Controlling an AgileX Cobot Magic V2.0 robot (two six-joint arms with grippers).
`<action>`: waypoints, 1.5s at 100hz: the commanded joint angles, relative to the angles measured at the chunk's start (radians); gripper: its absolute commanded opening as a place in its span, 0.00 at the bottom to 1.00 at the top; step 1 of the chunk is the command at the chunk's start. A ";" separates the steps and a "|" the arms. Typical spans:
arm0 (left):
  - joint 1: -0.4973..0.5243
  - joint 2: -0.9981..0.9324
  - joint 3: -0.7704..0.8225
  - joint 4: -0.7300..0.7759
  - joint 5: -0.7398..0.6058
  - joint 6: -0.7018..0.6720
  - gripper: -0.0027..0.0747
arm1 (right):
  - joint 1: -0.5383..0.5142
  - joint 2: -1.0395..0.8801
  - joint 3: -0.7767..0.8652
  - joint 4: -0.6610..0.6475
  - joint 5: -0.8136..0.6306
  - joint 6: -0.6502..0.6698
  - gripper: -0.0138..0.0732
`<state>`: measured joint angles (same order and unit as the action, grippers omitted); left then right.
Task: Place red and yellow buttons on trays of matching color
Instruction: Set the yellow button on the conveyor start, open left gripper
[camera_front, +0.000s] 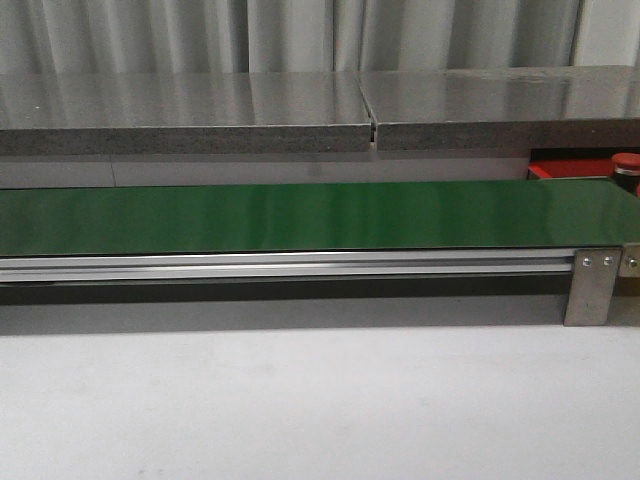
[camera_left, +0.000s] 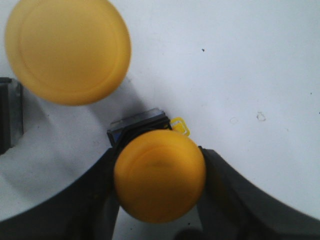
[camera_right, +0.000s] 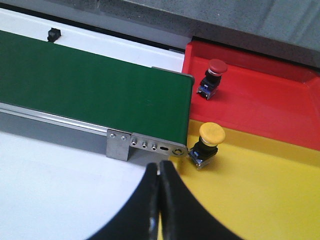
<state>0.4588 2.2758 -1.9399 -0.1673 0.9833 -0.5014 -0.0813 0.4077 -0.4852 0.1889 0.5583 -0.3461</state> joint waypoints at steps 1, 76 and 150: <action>-0.005 -0.070 -0.030 -0.015 -0.023 -0.008 0.25 | -0.001 0.002 -0.027 0.007 -0.077 -0.005 0.08; -0.058 -0.307 -0.031 0.023 0.190 0.413 0.21 | -0.001 0.002 -0.027 0.007 -0.077 -0.005 0.08; -0.237 -0.527 0.352 0.070 0.037 0.488 0.21 | -0.001 0.002 -0.027 0.007 -0.077 -0.005 0.08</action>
<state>0.2286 1.8076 -1.5946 -0.0937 1.0879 -0.0181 -0.0813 0.4077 -0.4852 0.1889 0.5583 -0.3461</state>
